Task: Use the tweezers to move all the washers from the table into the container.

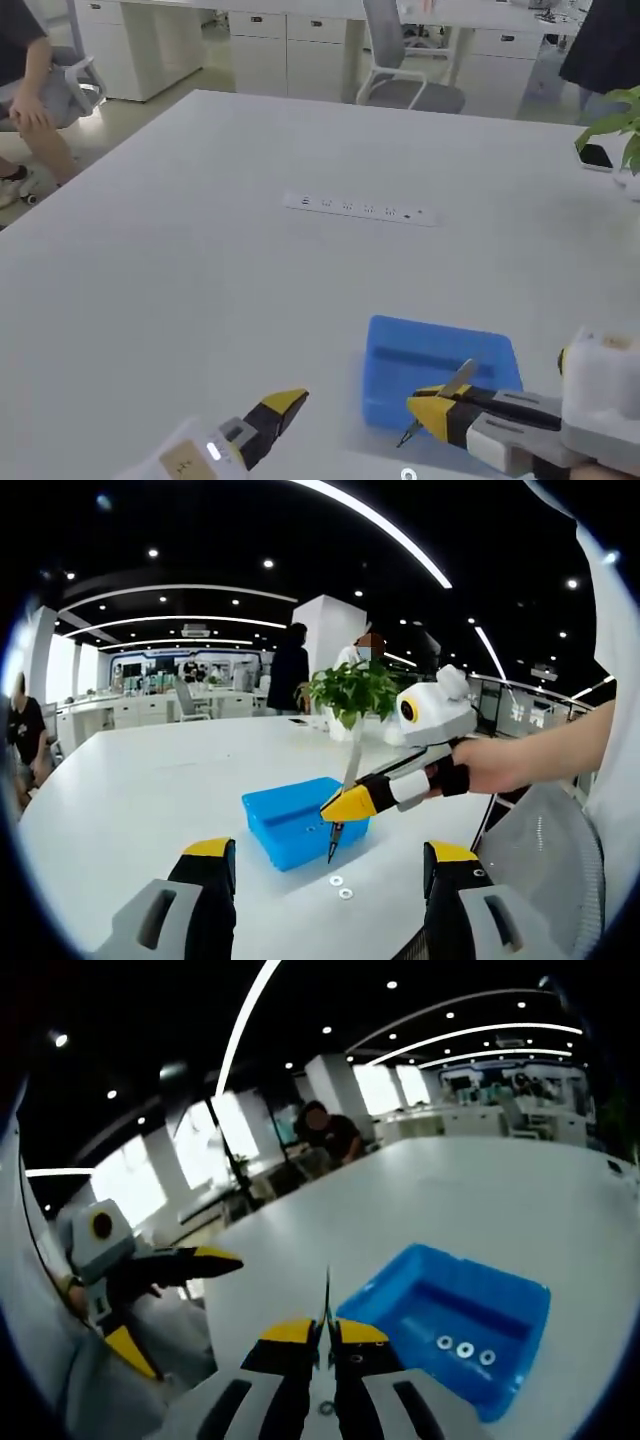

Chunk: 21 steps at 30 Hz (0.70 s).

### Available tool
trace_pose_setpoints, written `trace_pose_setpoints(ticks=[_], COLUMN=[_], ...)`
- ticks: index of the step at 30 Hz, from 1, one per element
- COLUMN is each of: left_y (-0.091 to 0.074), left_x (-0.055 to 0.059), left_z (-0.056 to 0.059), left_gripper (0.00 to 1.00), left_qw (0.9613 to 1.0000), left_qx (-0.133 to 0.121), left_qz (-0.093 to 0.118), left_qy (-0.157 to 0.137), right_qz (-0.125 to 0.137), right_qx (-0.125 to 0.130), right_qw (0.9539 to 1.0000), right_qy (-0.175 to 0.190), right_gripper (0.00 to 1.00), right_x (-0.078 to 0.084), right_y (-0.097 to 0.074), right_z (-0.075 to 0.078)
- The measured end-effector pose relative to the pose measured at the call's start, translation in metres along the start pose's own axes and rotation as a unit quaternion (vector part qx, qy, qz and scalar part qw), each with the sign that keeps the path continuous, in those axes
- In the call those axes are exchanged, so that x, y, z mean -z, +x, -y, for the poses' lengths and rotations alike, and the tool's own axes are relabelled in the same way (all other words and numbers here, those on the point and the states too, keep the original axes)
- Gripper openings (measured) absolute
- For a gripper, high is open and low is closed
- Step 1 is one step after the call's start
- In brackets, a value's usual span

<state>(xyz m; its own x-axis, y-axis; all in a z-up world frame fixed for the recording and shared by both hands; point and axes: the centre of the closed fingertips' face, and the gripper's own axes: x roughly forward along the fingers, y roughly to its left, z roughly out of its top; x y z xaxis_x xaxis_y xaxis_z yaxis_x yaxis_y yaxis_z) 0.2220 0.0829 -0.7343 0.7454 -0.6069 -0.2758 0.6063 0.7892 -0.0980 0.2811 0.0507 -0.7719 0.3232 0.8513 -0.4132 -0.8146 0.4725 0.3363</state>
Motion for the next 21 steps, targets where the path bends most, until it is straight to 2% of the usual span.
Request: trace_pose_setpoints(ticks=[8,11,21], left_y=[0.0,0.0,-0.001], left_x=[-0.001,-0.001,0.0], left_z=[0.002,0.001,0.001], left_gripper=[0.78,0.78,0.78], left_qw=[1.0,1.0,1.0], left_qx=[-0.001,-0.001,0.001], left_qz=[0.0,-0.001,-0.002], left_qy=[0.0,0.0,0.001], right_qz=[-0.025,-0.038,-0.061], right_qx=[-0.007,-0.001,0.0], right_qw=[0.9996,0.9992,0.998], right_qy=[0.013,0.011,0.013], right_gripper=[0.04,0.04,0.04], right_x=[0.02,0.028,0.043], right_y=[0.006,0.007,0.007], right_z=[0.0,0.001,-0.001])
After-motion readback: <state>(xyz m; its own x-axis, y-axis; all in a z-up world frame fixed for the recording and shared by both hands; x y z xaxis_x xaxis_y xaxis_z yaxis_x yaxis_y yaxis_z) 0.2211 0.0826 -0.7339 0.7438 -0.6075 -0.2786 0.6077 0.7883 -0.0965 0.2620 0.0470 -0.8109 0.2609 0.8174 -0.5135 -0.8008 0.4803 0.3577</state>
